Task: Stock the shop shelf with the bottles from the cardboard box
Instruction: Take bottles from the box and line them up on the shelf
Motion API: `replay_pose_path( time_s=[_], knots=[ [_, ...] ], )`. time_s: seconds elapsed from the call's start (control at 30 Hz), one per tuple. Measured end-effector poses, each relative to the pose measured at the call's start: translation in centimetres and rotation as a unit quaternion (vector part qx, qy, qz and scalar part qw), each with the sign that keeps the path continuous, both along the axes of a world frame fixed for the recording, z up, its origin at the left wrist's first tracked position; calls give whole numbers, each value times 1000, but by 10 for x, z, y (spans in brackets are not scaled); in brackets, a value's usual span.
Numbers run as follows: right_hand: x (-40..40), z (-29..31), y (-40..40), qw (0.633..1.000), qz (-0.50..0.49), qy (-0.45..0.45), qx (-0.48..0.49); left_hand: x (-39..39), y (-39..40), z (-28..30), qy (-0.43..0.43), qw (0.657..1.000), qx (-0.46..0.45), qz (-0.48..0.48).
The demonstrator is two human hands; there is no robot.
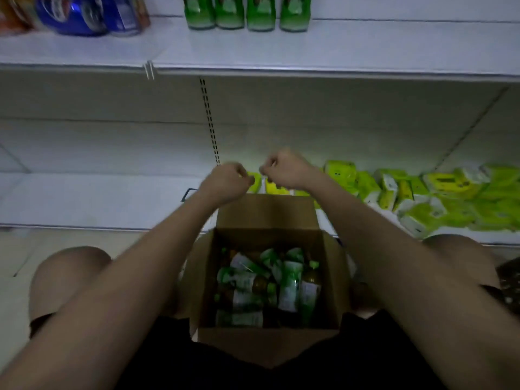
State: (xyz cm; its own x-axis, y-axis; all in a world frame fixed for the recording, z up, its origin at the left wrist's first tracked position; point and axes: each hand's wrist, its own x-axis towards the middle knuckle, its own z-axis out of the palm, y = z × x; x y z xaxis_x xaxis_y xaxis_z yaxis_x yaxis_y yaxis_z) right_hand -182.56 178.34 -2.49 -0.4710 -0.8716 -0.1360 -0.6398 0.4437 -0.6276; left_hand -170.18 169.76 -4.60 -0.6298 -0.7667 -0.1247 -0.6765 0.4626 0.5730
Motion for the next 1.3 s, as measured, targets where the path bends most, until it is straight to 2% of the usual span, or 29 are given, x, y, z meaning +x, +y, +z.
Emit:
replay_pose_path(
  time_s=[0.13, 0.2, 0.3, 0.37, 0.47, 0.6, 0.8, 0.9, 1.0, 1.07, 1.2, 1.3],
  knots=[
    [27, -110, 25, 990, -4, -105, 89, 25, 37, -113, -47, 989, 138, 33],
    [32, -163, 48, 982, -18, -124, 144, 48, 59, -161, -84, 978, 187, 43],
    [35, -227, 90, 959, -69, -166, 220, 77, 76, -215, -149, 973, 176, 8],
    [35, -257, 111, 945, -82, -162, 273, 84, 78, -234, -192, 966, 172, -13],
    [37, -282, 115, 940, -21, -118, 319, 78, 74, -255, -220, 961, 165, -24],
    [43, -297, 102, 941, 103, 34, 321, 69, 68, -277, -256, 954, 147, -46],
    [39, -323, 83, 905, 213, 190, 315, 48, 45, -307, -254, 955, 132, -77],
    [21, -336, 72, 855, 270, 245, 369, 39, 33, -319, -256, 951, 139, -104],
    [16, -351, 68, 774, 343, 309, 433, 31, 33, -331, -272, 944, 141, -119],
    [19, -360, 68, 748, 364, 326, 449, 25, 37, -339, -292, 938, 135, -131],
    [17, -365, 68, 756, 358, 344, 427, 14, 37, -351, -323, 926, 120, -153],
    [13, -365, 66, 774, 354, 315, 419, 8, 30, -357, -333, 920, 118, -172]
  ],
)
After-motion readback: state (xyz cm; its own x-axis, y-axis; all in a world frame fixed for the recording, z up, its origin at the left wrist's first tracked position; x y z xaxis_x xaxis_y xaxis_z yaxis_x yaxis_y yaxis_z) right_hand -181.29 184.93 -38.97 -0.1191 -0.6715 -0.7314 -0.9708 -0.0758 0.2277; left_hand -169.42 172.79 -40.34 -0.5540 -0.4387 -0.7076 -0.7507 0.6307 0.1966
